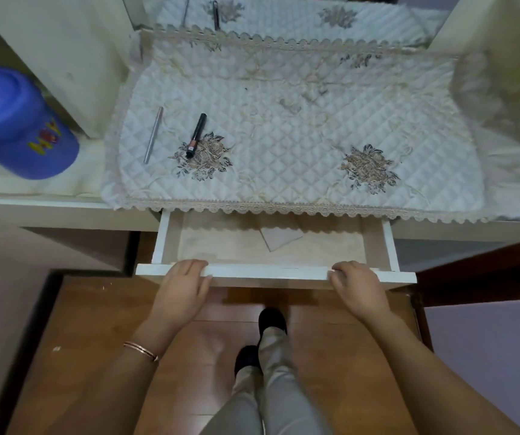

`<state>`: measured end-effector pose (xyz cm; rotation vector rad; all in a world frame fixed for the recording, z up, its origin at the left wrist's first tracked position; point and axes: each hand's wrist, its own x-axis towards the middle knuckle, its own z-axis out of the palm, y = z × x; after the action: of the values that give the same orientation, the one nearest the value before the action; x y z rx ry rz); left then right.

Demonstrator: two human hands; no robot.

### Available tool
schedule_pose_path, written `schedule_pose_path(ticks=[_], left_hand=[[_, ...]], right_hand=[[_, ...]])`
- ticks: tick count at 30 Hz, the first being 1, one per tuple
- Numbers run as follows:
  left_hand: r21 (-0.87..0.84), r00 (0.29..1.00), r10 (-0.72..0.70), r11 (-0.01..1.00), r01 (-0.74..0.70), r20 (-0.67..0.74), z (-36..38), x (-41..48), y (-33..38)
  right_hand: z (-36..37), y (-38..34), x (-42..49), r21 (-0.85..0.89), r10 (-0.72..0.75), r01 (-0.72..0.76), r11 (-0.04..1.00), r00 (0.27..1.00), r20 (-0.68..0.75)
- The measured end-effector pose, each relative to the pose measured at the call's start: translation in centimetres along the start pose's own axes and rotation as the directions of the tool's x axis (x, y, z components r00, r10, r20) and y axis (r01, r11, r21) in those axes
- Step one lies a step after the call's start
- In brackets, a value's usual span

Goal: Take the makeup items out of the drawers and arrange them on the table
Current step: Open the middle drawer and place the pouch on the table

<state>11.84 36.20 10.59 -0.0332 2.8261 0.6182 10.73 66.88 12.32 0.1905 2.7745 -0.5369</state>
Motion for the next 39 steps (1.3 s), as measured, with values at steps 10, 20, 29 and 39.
schedule_pose_path(ticks=[10, 20, 29, 39], left_hand=[[0.006, 0.999, -0.031, 1.000, 0.031, -0.027, 0.8, -3.6, -0.5], [0.012, 0.995, -0.093, 0.996, 0.092, 0.022, 3.6, -9.5, -1.8], [-0.013, 0.984, -0.175, 0.984, 0.176, 0.025, 4.2, -11.1, -1.6], [-0.058, 0.970, -0.242, 0.969, 0.242, -0.002, 4.1, -12.5, -1.0]], right_hand=[[1.6, 0.9, -4.6, 0.050, 0.039, -0.038, 0.998, 0.999, -0.011], [3.3, 1.8, -9.5, -0.059, 0.084, -0.079, 0.995, 0.993, 0.077], [3.4, 1.5, -7.6, -0.048, 0.095, -0.085, 0.995, 0.948, 0.303], [6.8, -6.7, 0.9, 0.119, 0.120, -0.161, 0.980, 0.948, 0.296]])
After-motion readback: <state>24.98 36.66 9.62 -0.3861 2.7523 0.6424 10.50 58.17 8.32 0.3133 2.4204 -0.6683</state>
